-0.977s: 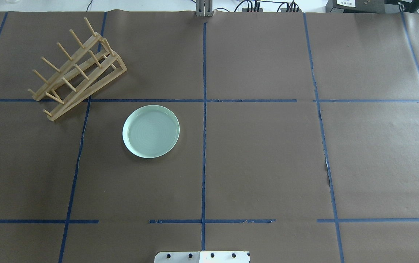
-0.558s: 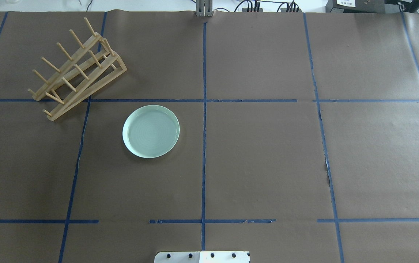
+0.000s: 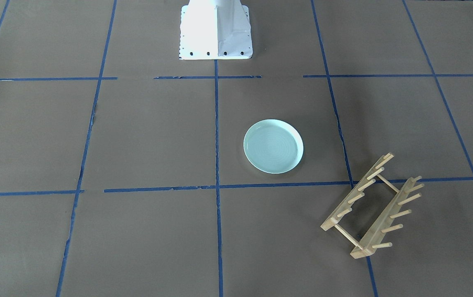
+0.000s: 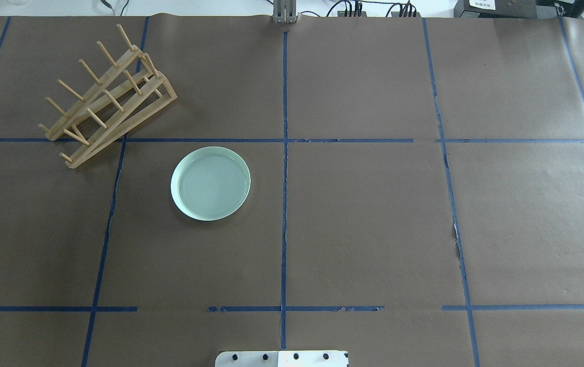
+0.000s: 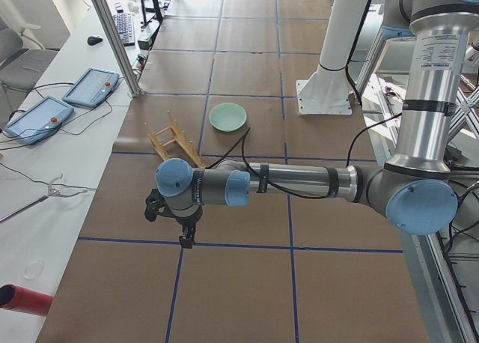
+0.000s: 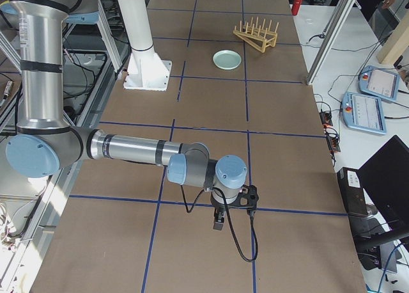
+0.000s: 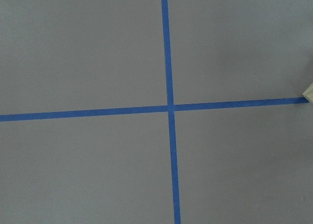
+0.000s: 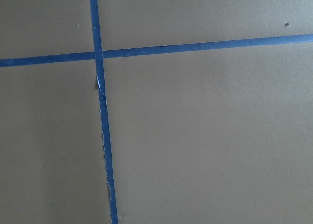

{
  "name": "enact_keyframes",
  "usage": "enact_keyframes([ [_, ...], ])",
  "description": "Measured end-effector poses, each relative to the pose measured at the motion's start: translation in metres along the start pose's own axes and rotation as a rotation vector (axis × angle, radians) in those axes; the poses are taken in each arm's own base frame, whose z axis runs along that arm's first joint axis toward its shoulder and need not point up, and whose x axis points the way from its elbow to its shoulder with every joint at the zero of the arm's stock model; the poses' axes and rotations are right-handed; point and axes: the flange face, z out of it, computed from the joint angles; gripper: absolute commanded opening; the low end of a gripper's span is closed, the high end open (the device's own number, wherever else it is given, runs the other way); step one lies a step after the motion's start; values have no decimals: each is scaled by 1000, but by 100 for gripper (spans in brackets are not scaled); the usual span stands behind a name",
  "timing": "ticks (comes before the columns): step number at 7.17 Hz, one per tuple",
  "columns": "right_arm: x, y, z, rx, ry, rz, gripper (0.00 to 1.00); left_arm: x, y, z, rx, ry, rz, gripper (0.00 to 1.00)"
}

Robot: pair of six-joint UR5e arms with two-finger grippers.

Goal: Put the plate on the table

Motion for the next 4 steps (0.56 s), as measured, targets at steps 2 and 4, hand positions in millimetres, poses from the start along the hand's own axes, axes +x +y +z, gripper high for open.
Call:
enact_keyframes([
  [2, 0, 0, 0, 1, 0, -1, 100, -1, 0, -2, 5, 1, -3, 100],
  [4, 0, 0, 0, 1, 0, -1, 100, -3, 0, -6, 13, 0, -5, 100],
])
